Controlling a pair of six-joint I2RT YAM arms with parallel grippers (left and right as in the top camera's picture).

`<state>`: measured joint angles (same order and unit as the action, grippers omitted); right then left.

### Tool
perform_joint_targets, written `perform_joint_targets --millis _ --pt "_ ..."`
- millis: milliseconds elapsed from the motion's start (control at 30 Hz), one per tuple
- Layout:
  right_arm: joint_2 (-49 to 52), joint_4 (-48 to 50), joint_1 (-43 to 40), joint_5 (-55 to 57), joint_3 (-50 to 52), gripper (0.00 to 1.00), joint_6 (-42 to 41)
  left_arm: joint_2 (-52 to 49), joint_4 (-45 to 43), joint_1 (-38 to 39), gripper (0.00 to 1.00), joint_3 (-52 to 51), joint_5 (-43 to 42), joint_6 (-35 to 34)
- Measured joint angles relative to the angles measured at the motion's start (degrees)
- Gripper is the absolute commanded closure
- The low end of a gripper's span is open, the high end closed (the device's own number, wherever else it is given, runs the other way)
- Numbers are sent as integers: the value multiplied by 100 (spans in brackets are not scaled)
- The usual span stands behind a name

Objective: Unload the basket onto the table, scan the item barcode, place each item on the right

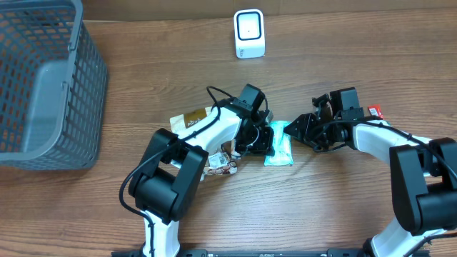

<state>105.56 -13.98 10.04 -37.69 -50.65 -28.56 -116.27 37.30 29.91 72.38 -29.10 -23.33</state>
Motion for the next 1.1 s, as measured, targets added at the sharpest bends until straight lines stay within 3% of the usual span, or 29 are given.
perform_joint_targets --millis 467,900,967,1100 --pt "0 70 162 103 -13 52 4 -13 170 -225 96 -90 -737 2041" --pt "4 -212 162 24 -24 57 2 -13 166 -444 94 -90 -973 2225" --pt "4 -214 162 22 -24 58 4 -13 168 -442 90 -90 -942 2175" --pt "4 -221 162 26 -24 58 2 -13 170 -442 71 -90 -769 1897"
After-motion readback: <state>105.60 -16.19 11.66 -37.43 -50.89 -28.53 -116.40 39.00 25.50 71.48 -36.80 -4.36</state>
